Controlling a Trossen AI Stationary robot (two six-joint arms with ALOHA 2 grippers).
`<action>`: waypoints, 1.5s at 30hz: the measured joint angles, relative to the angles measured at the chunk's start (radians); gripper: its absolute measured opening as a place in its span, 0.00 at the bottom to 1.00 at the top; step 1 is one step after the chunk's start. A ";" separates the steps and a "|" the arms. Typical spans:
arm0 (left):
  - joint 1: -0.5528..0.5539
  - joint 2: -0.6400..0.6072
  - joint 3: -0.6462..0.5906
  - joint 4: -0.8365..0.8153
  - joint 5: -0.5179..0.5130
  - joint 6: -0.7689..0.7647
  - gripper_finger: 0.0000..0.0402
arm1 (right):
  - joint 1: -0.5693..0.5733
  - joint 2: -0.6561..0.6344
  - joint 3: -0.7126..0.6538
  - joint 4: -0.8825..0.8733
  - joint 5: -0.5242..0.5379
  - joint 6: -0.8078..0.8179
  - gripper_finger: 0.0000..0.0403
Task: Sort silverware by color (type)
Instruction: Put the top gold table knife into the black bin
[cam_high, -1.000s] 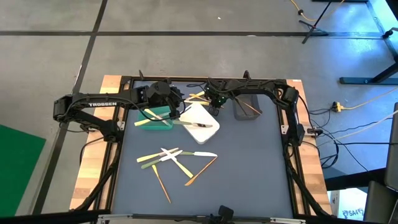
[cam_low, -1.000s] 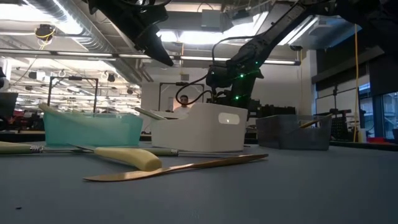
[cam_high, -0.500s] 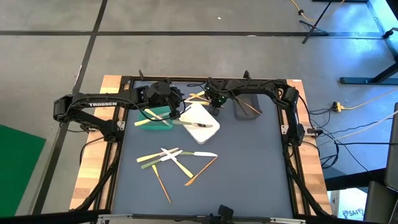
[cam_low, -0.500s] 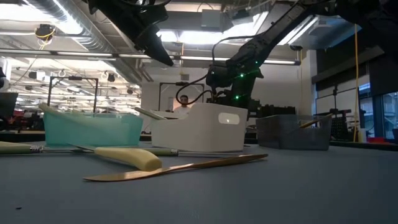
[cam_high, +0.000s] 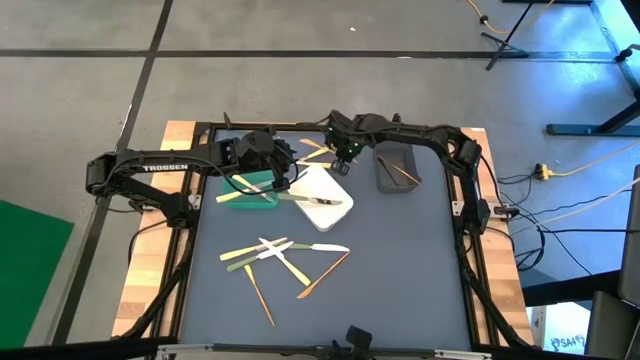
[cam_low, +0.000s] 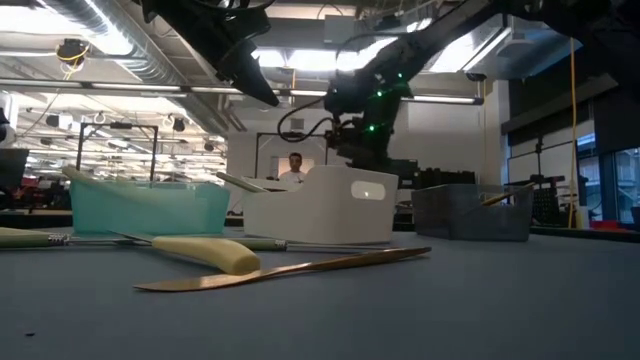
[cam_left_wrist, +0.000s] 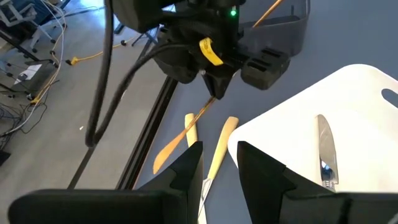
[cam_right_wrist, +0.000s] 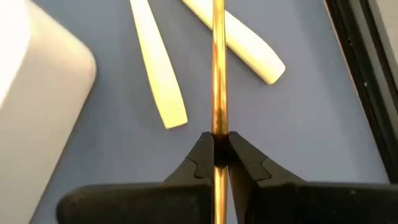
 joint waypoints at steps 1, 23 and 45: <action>0.000 0.000 0.000 0.000 0.000 0.000 0.23 | 0.000 0.000 0.019 -0.022 -0.004 0.000 0.03; -0.018 0.000 0.000 0.002 0.005 -0.021 0.23 | 0.002 -0.004 0.469 -0.601 -0.005 0.105 0.03; -0.017 0.000 0.000 -0.027 0.004 -0.028 0.23 | 0.002 -0.366 0.176 -0.756 -0.058 0.324 0.03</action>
